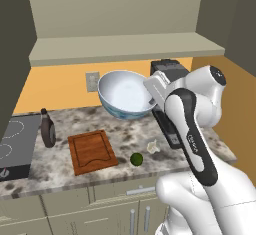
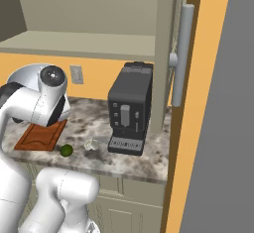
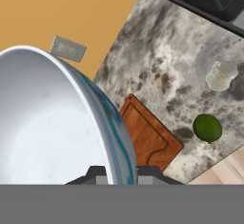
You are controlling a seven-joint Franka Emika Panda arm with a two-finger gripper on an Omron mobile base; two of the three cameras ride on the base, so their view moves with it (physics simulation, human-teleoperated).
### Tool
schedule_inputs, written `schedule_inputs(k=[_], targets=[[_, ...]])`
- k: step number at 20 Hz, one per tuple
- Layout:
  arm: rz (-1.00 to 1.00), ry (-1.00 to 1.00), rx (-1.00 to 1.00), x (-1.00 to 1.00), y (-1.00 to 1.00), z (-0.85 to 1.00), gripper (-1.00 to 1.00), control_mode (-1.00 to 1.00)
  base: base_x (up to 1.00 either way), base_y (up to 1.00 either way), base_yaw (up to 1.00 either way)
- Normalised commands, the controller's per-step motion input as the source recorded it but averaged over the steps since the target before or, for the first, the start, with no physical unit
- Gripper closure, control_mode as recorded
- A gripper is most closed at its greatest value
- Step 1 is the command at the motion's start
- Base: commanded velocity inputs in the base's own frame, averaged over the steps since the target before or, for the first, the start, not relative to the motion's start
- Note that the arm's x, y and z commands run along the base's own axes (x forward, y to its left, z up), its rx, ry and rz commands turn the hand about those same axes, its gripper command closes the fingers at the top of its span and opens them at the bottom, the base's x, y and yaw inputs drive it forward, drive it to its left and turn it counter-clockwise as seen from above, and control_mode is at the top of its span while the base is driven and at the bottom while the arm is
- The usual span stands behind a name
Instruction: Open the cabinet. Place the bowl and condiment on the counter. Then place the lime and garlic on the cutting board.
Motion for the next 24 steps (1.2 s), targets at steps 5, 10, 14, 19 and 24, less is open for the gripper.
schedule_inputs(k=[5,10,14,19,24], targets=[[-0.06,0.02,0.00,0.47,0.00,-0.16,1.00,-1.00,0.00,0.00,0.00],[-0.04,0.04,0.00,0.31,0.00,-0.31,1.00,-1.00,0.00,0.00,0.00],[-0.04,0.04,0.00,0.33,0.05,-0.34,1.00,-1.00,0.00,0.00,0.00],[-0.07,0.01,0.00,0.48,0.02,-0.21,1.00,-1.00,0.00,0.00,0.00],[-0.07,0.01,0.00,0.47,0.02,-0.24,1.00,-1.00,0.00,0.00,0.00]])
